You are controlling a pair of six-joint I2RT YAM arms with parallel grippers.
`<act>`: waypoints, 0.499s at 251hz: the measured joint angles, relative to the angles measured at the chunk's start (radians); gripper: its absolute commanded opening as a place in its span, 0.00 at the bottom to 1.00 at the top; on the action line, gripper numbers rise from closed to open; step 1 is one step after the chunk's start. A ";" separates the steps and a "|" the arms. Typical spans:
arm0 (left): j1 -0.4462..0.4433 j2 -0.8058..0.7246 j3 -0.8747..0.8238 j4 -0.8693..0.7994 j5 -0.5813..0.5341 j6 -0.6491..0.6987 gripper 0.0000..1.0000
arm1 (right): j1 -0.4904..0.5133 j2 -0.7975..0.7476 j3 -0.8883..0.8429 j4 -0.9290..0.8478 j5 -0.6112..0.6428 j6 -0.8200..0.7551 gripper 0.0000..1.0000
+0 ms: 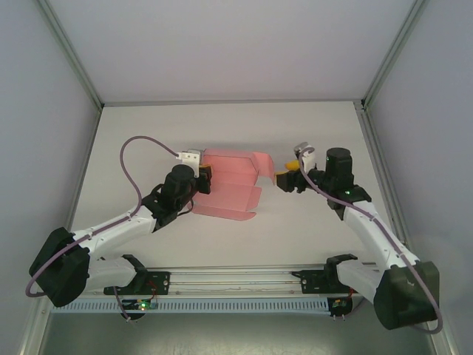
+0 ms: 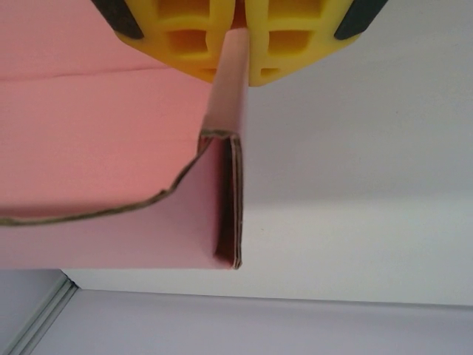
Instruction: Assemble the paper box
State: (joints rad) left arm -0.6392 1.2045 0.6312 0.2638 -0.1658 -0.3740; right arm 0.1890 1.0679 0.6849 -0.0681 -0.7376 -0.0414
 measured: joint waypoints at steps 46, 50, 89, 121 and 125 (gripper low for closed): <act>0.003 0.001 0.000 0.000 -0.001 0.000 0.00 | 0.116 0.077 0.066 -0.007 -0.062 -0.049 0.51; 0.006 0.001 0.000 0.000 -0.001 0.000 0.00 | 0.127 0.085 0.070 -0.008 -0.062 -0.053 0.51; 0.014 0.008 0.000 -0.001 -0.004 0.001 0.00 | 0.230 0.161 0.114 -0.003 0.017 -0.066 0.55; 0.027 0.024 0.000 -0.009 -0.032 0.001 0.00 | 0.296 0.181 0.125 0.035 0.178 -0.044 0.55; 0.028 0.026 0.000 -0.009 -0.035 0.001 0.00 | 0.300 0.182 0.126 0.040 0.196 -0.040 0.56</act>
State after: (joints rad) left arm -0.6113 1.2304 0.6312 0.2546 -0.2012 -0.3733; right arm 0.4892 1.2503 0.8104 -0.0277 -0.5419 -0.0814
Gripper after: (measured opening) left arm 0.059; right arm 0.551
